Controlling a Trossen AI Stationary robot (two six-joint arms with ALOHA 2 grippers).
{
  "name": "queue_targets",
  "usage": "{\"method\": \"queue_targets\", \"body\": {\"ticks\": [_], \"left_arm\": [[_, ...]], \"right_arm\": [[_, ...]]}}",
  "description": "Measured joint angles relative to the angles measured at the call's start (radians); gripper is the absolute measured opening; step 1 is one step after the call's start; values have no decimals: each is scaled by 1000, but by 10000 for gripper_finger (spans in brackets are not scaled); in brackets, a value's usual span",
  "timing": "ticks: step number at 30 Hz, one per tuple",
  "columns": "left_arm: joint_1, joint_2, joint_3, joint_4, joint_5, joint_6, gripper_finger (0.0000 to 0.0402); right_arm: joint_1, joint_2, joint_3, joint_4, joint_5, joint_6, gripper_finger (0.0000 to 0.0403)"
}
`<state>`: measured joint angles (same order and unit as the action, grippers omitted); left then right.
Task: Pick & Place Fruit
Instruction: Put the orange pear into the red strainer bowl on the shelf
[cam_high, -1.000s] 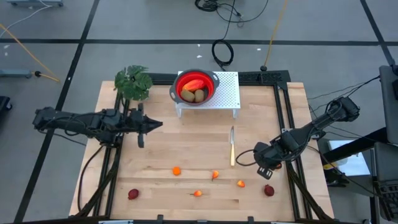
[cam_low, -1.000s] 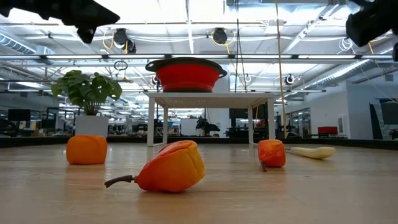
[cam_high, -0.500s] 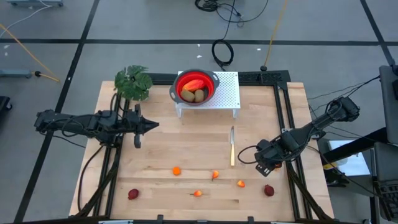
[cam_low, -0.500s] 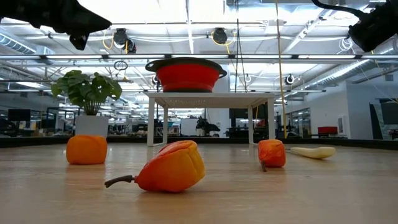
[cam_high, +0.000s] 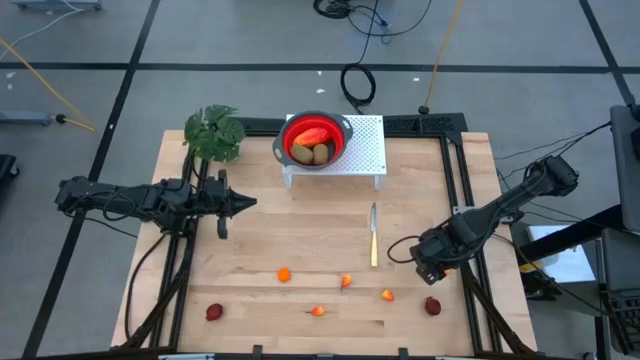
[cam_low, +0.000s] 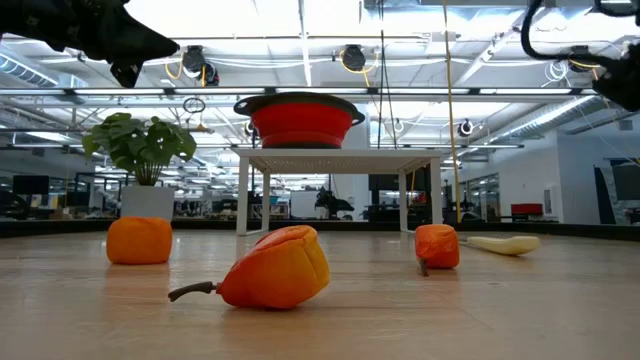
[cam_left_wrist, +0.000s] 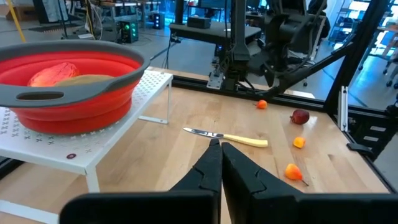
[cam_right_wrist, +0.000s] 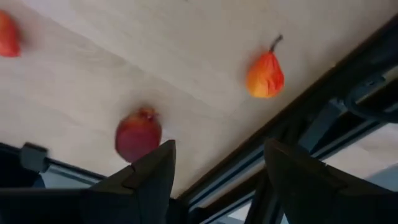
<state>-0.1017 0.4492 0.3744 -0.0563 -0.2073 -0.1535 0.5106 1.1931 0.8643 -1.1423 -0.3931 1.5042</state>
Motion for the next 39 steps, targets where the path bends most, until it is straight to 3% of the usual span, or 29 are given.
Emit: {"method": "queue_targets", "body": {"ticks": [10, 16, 27, 33, 39], "left_arm": [[0, 0, 0, 2, 0, -18, 2], [0, 0, 0, 7, -3, -33, 17], [0, 0, 0, 8, -3, -34, 2], [0, 0, 0, 8, -3, -36, 16], [0, 0, 0, 8, -4, -35, 3]], "right_arm": [[0, 0, -74, 21, -3, 3, 227], [0, 0, -115, 82, -3, 3, 226], [0, 0, -220, 191, -31, 110, 226], [0, 0, -237, 216, -30, 111, 221], [0, 0, -237, 224, -29, 110, 209]]}}
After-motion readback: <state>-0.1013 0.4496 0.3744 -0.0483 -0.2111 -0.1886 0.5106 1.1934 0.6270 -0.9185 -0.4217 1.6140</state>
